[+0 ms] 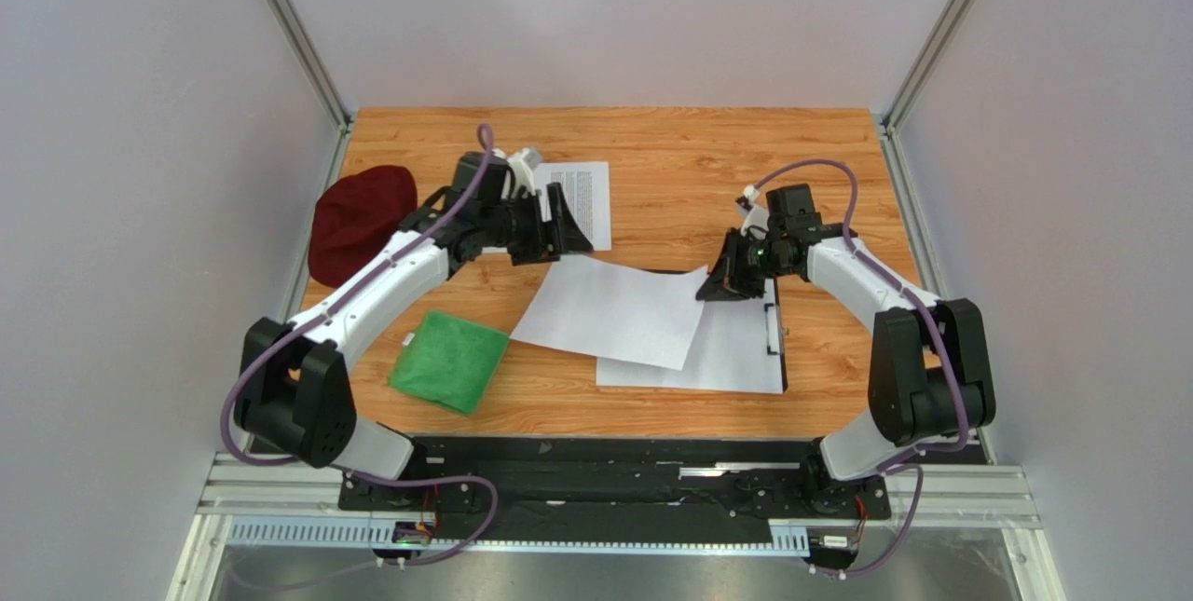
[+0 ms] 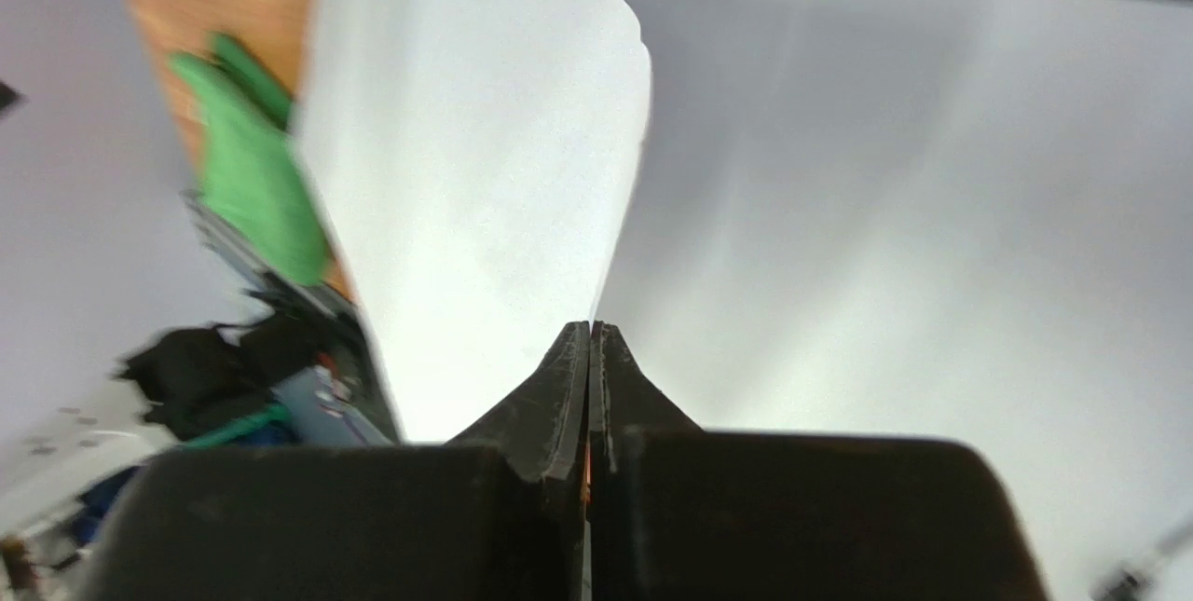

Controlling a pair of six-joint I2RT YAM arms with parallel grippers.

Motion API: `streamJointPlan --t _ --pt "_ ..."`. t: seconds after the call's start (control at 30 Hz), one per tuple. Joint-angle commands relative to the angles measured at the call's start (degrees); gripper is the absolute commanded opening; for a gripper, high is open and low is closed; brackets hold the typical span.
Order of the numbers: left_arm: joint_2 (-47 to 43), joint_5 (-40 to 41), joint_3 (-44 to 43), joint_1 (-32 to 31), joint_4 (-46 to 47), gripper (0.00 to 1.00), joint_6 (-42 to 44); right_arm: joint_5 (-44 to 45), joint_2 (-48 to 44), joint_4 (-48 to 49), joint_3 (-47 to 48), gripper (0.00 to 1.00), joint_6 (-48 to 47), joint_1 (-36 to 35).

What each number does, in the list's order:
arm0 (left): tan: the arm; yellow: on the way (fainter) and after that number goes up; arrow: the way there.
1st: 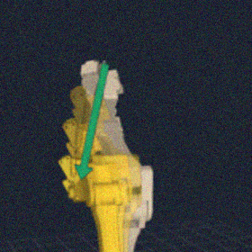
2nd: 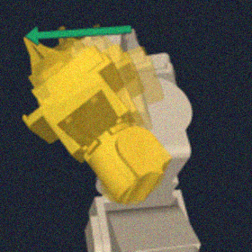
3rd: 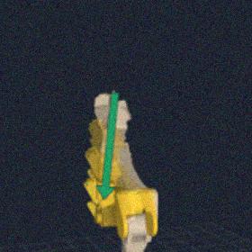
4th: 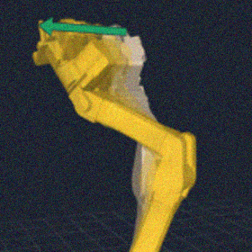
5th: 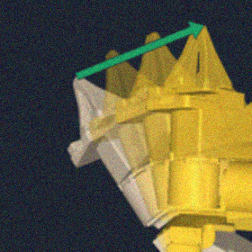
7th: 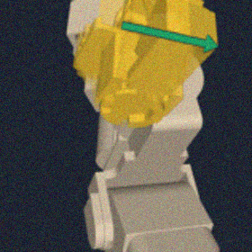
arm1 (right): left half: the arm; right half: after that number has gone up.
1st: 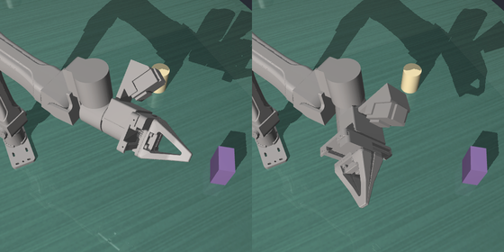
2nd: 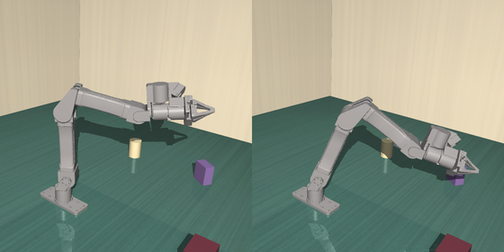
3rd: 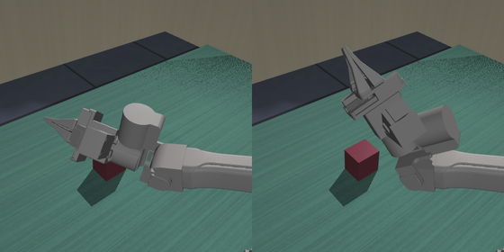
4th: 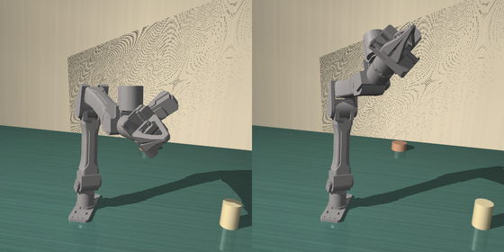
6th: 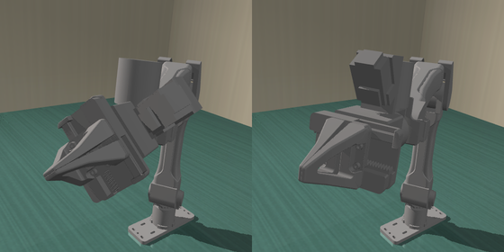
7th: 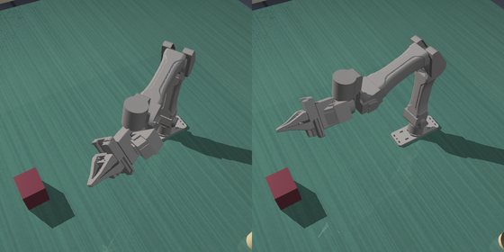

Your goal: Put the files into the folder

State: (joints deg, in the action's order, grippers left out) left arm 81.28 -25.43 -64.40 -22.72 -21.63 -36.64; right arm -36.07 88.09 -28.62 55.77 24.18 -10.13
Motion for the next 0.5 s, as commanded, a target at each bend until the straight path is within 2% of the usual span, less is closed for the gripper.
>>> streamJointPlan --t 0.0,0.23,0.47 --pt "4.7 -1.7 -1.7 -5.7 1.4 0.78 1.1 11.3 0.9 -15.1 2.4 0.0 -16.7 -0.1" --pt "9.2 -2.0 -3.6 -9.7 2.8 0.77 0.6 20.0 0.5 -17.2 2.2 0.0 -22.9 0.9" --pt "11.4 -2.8 -5.3 -10.6 3.2 0.76 0.3 23.8 1.5 -15.0 3.2 0.0 -22.1 1.2"
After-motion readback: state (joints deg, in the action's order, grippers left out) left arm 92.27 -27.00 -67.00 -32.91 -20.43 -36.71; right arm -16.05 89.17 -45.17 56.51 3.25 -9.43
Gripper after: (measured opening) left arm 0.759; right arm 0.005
